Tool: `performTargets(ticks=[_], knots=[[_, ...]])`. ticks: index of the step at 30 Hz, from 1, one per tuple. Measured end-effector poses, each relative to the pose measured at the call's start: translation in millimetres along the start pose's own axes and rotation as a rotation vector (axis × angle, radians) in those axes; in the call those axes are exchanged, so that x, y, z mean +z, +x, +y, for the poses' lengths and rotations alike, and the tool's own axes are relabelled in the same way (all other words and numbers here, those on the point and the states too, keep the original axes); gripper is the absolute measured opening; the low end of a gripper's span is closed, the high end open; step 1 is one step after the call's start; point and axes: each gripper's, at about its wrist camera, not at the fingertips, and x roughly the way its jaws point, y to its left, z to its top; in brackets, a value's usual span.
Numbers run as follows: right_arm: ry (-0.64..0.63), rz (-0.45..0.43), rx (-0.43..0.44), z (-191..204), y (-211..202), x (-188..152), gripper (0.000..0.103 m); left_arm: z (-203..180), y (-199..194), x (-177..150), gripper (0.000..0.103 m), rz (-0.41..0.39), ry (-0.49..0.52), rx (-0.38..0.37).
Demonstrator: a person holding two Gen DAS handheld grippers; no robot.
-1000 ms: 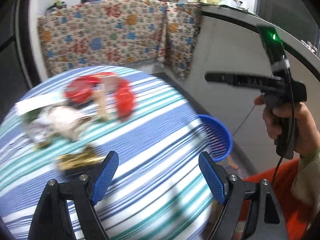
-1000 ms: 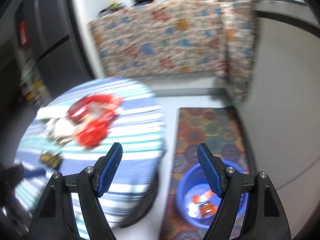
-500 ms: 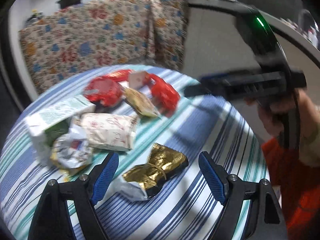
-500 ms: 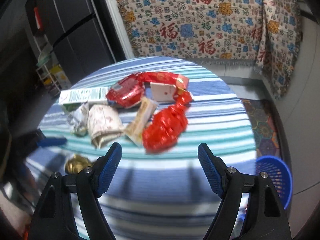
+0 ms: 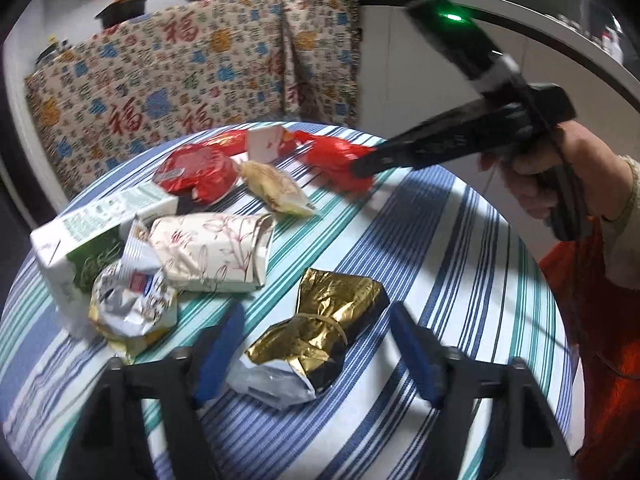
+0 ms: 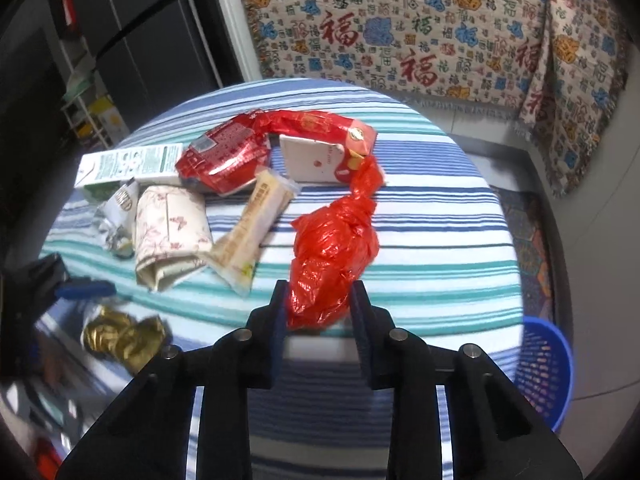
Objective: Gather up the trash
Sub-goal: 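Return to table, grasp gold foil wrapper with left tool while right grasps red bag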
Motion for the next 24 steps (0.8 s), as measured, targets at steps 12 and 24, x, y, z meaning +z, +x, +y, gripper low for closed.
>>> performTargets(ticks=[12,24], knots=[[-0.049,0.024,-0.001,-17.4,-20.8,-19.9,0.066,-9.0,-17.8,-1.7,0.076,0.028,-0.153,-0.033],[-0.115,0.02,0.012,-1.6,-2.9,5.3,0.076,-7.8,2.5,4.6,0.076,0.086,-0.131,0.042]])
